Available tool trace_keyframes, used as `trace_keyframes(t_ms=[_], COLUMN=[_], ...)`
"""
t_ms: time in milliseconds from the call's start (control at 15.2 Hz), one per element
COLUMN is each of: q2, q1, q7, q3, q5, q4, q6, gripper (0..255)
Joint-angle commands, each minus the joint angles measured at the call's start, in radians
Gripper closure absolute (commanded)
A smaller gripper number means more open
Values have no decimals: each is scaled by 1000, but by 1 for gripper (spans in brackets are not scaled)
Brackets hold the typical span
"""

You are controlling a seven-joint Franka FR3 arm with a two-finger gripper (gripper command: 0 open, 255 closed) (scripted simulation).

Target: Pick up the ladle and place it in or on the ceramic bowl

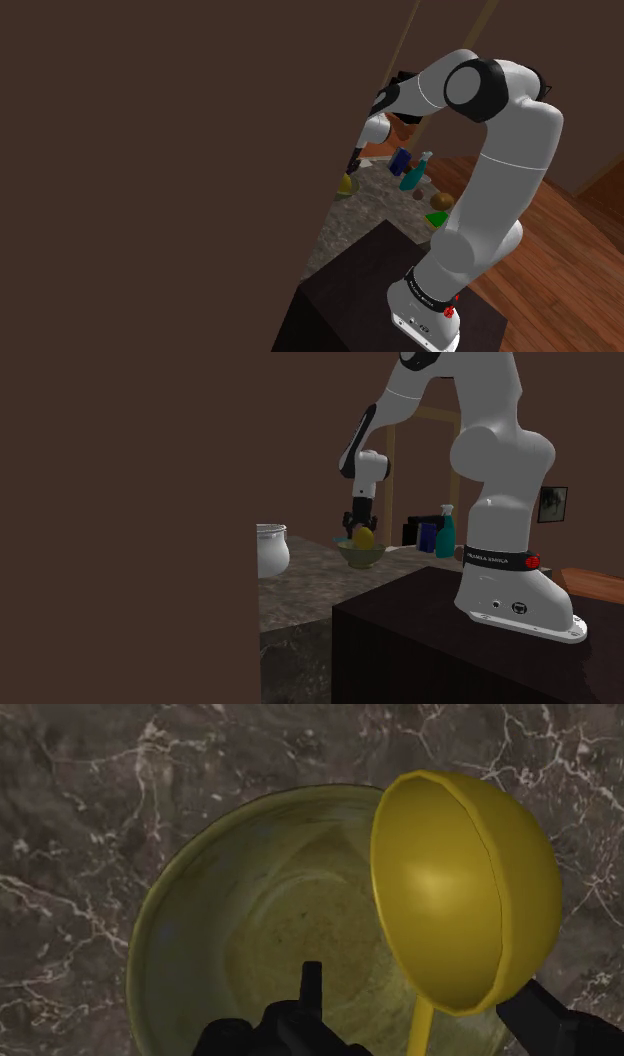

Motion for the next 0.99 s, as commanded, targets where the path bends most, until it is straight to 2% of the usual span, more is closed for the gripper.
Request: trace_keyframes(t_ms=[0, 132, 396, 924], q2=[0, 0, -85, -85], q1=[0, 0, -3, -3], q7=[0, 0, 27, 27], q3=[0, 0, -20, -20], q5=[0, 0, -42, -42], q4=[0, 0, 30, 30], q6=[0, 0, -113, -113], gripper=[0, 0, 0, 0])
